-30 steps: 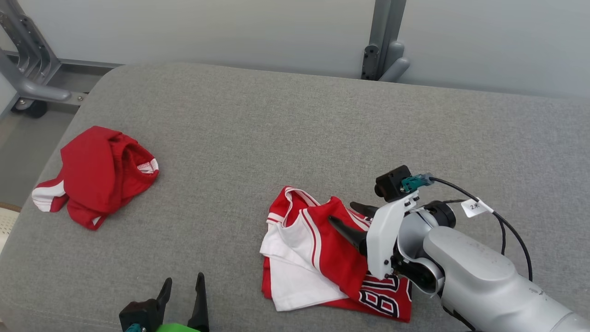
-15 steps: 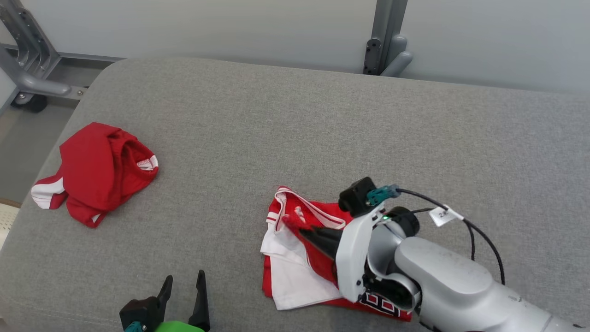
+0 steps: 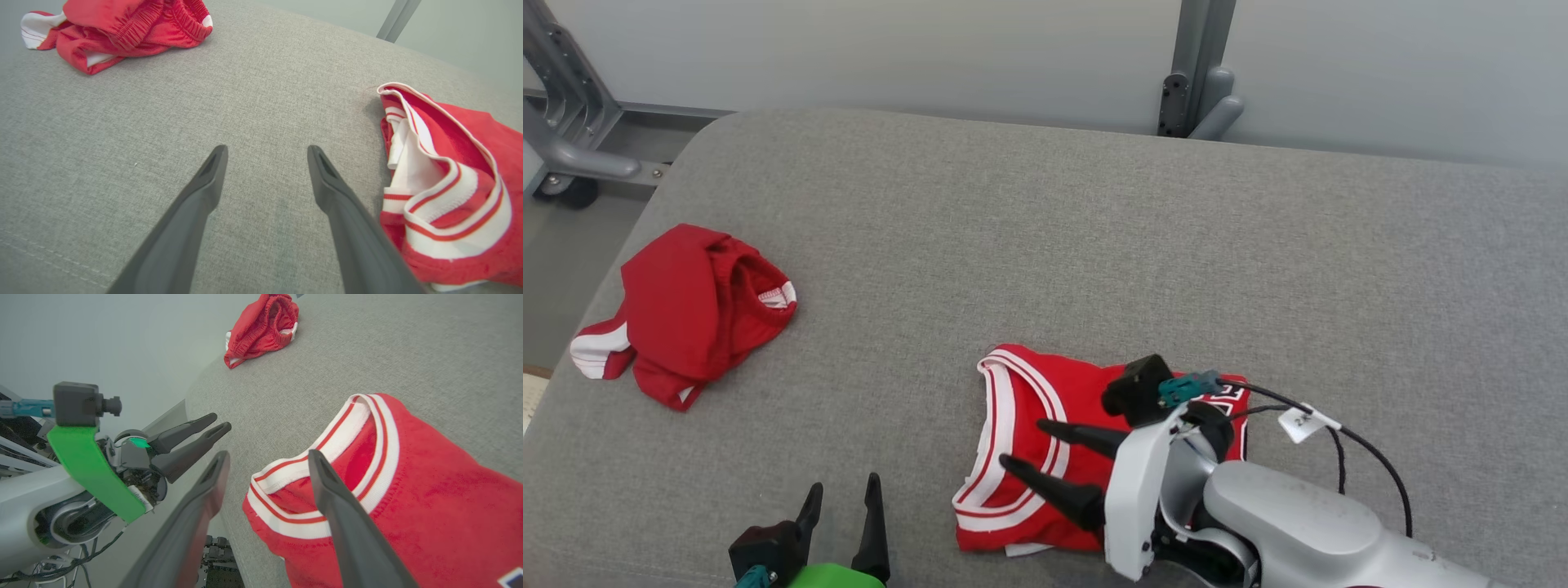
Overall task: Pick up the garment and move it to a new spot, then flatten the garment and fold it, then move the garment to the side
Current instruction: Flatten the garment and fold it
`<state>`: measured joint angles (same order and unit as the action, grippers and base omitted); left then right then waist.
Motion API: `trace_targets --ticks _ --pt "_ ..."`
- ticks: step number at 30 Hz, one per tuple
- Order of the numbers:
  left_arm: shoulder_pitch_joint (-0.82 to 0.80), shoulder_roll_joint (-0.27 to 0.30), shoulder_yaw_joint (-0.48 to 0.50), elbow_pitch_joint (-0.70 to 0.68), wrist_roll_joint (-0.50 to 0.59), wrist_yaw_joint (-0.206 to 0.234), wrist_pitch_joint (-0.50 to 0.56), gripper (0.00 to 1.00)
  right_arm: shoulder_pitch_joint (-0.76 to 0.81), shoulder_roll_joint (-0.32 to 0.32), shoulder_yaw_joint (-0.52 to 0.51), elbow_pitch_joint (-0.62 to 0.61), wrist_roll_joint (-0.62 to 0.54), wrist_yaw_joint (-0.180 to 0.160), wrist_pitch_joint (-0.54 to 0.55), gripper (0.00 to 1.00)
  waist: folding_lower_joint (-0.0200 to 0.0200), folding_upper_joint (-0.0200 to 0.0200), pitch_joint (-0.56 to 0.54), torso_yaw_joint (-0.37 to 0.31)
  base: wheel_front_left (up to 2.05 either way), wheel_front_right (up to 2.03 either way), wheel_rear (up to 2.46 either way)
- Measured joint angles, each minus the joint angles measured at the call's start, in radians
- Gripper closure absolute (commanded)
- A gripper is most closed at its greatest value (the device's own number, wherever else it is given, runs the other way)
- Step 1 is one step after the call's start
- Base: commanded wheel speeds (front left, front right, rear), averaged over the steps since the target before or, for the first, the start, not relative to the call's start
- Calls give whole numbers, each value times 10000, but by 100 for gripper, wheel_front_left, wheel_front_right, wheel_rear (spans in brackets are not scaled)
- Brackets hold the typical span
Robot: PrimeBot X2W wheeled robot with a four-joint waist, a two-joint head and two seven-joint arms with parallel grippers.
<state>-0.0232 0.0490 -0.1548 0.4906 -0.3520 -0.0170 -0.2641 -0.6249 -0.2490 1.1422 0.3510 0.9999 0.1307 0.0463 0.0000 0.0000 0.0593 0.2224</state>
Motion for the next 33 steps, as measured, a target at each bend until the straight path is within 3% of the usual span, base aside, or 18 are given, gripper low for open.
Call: trace_targets --ticks 10,20,33 --pt "31 -2 291 -31 370 -12 0 0 373 -284 -1841 2249 -815 0 -2378 0 0 0 -216 -655 0 0 0" --pt "110 -2 867 -90 566 -19 0 0 1026 -194 -3716 4197 -2144 0 -3060 0 0 0 -419 -1603 0 0 0" --pt "157 -6 1392 -84 924 -182 -2 0 2971 663 -8013 3064 -5056 0 -3083 0 0 0 -716 -2519 0 0 0"
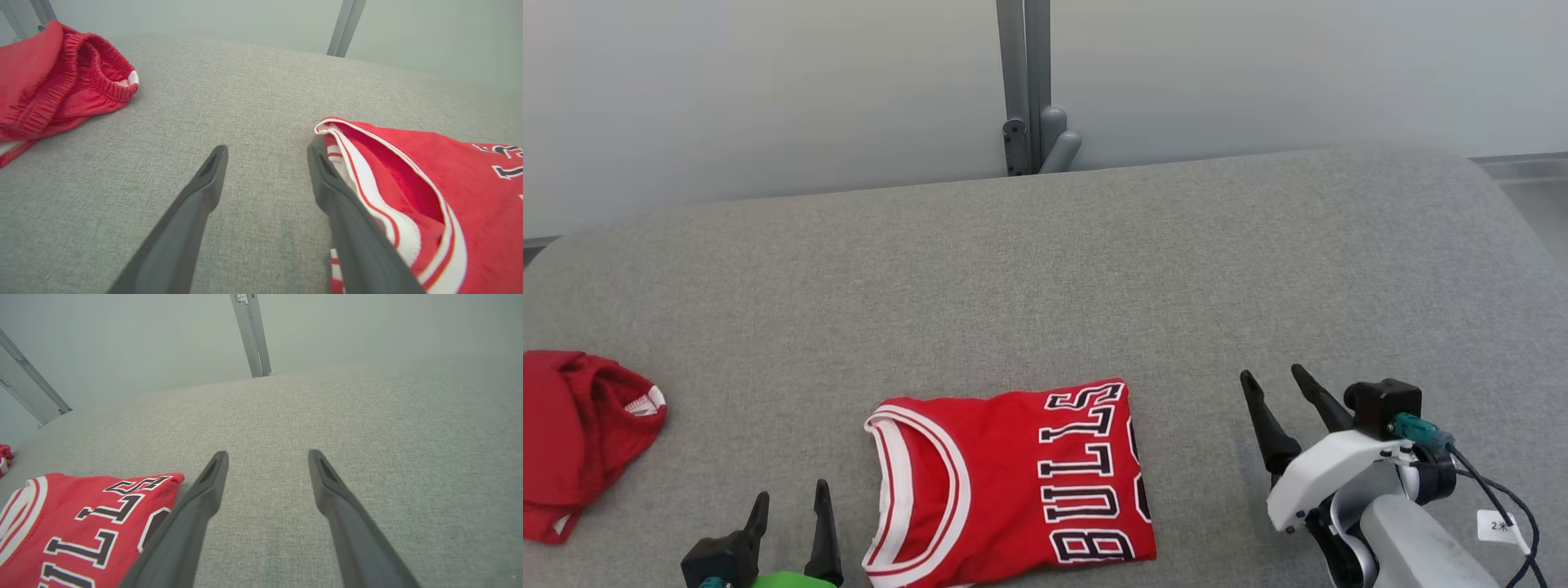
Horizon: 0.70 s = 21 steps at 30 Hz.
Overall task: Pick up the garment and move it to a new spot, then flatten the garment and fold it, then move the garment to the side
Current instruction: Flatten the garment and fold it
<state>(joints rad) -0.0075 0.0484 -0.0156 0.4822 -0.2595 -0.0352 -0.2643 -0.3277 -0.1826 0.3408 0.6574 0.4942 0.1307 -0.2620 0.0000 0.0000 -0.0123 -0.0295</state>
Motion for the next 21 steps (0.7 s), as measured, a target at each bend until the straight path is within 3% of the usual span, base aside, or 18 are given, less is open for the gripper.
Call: trace_targets --ticks 11,21 --pt "351 2 385 19 420 -186 2 0 1638 1003 -1841 -1517 -2238 0 -6 0 0 0 -464 -130 0 0 0" --pt "585 2 502 -123 583 -265 2 0 2556 1267 -2520 -2337 -3350 0 -6 0 0 0 -745 -149 0 0 0"
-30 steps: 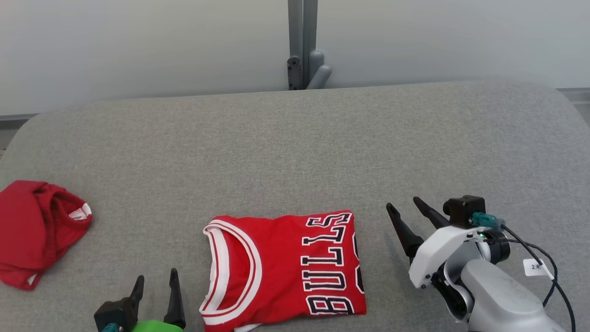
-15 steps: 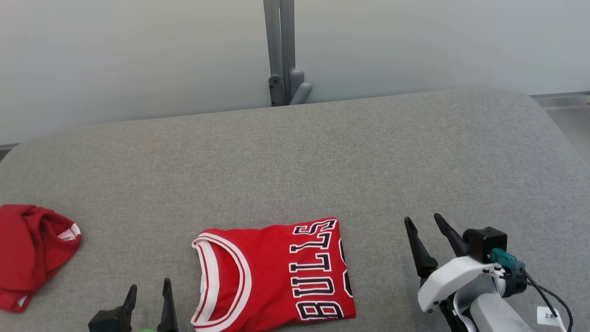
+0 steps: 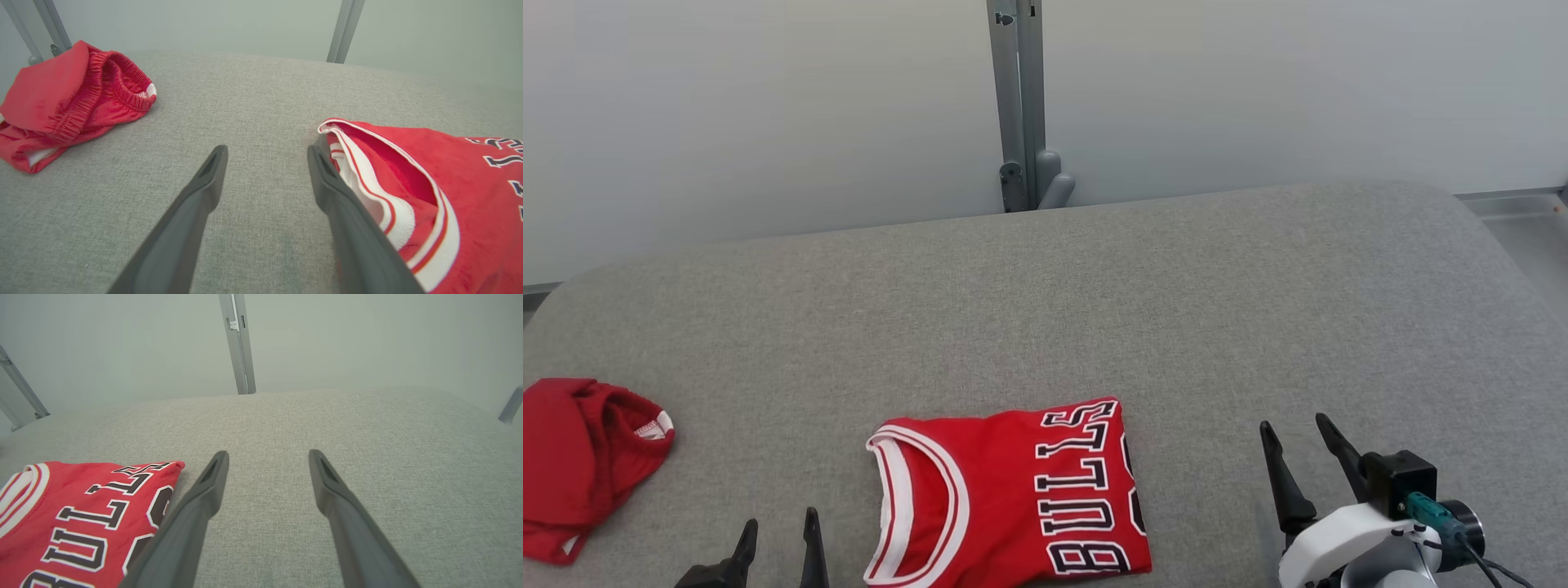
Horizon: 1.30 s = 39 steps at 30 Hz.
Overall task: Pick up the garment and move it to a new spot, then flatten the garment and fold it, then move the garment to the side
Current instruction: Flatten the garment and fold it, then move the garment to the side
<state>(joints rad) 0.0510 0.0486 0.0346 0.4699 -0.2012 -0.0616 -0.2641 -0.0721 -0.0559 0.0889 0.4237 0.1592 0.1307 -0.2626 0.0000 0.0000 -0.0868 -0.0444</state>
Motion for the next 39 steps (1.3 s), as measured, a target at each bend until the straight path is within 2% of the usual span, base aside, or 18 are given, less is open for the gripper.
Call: trace_targets --ticks 7,25,32,39 --pt "126 2 6 -336 10 -40 -2 0 364 40 -163 -587 -435 0 -2 0 0 0 -28 -54 0 0 0" --pt "201 2 -174 -416 -178 4 -2 0 475 58 -142 -656 -376 0 0 0 0 0 86 -34 0 0 0" --pt "163 2 -443 -424 -176 50 -2 0 446 59 309 -407 -142 0 0 0 0 0 392 161 0 0 0" --pt "-12 0 -802 -341 -150 50 -2 0 71 65 1287 203 940 0 0 0 0 0 847 637 0 0 0"
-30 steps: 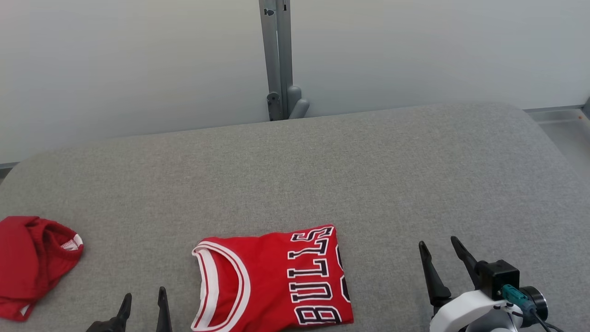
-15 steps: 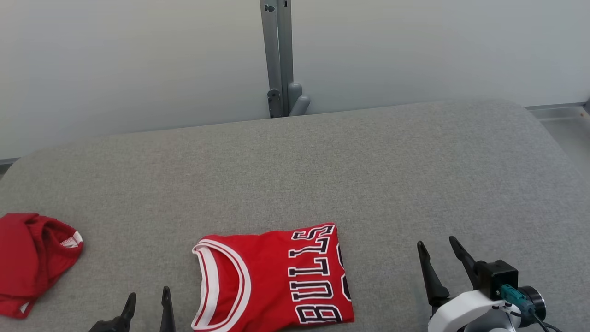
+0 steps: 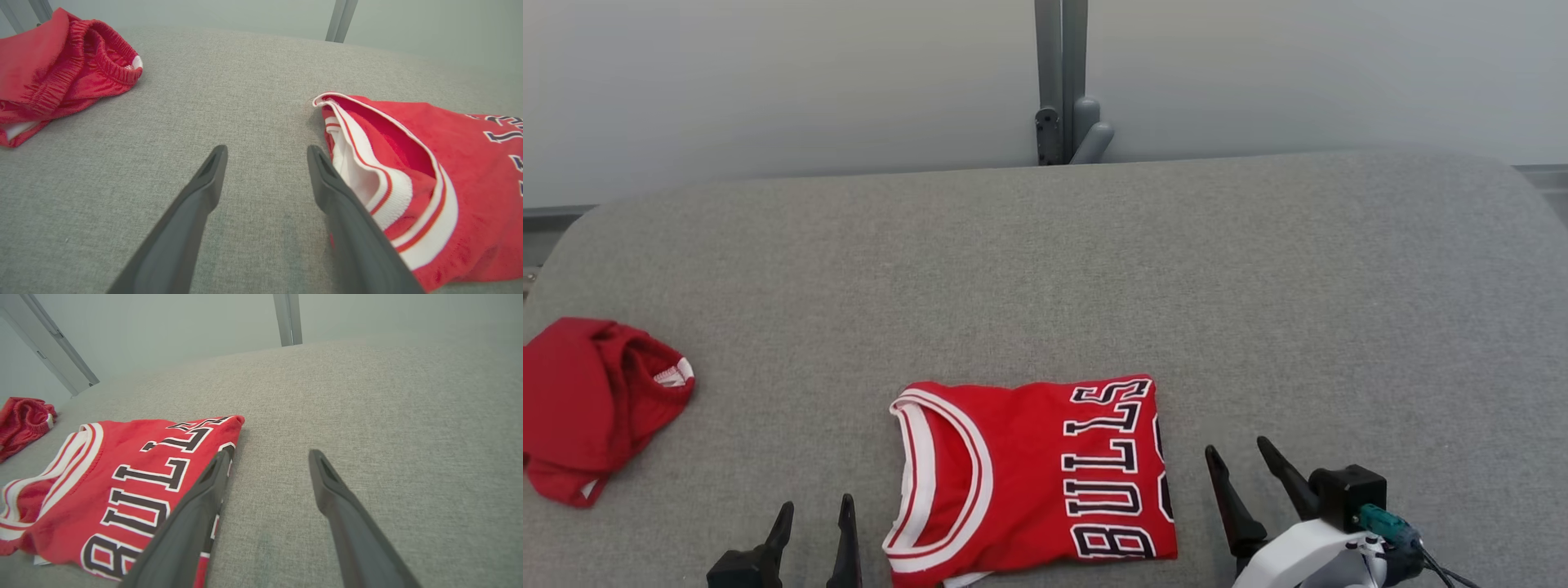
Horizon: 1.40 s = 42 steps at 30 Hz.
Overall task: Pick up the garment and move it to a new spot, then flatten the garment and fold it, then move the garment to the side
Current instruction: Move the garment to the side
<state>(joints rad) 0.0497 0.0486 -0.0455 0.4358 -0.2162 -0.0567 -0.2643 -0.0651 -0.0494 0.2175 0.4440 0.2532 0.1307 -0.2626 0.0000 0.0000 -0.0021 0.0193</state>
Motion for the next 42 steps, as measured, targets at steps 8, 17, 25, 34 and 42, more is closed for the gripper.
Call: trace_targets --ticks 8,17,25,34,42 --pt "-376 4 -142 38 2 0 2 0 -871 -92 1308 1216 1906 0 2 0 0 0 663 616 0 0 0" --pt "-646 4 -353 77 -12 40 2 0 -2025 -441 2646 2278 3649 0 230 14 0 0 1171 1206 0 0 0" --pt "-721 4 -389 56 -31 50 0 0 -2557 -755 3045 2859 3921 15 54 100 0 0 1116 1231 0 0 0" --pt "-583 2 -251 12 90 -46 0 0 -2638 -988 1833 3158 2731 12 10 100 0 0 858 397 0 0 0" --pt "-598 0 -564 -12 -109 -94 0 0 -2493 -1198 924 3377 556 10 10 100 0 0 627 -1116 0 0 0"
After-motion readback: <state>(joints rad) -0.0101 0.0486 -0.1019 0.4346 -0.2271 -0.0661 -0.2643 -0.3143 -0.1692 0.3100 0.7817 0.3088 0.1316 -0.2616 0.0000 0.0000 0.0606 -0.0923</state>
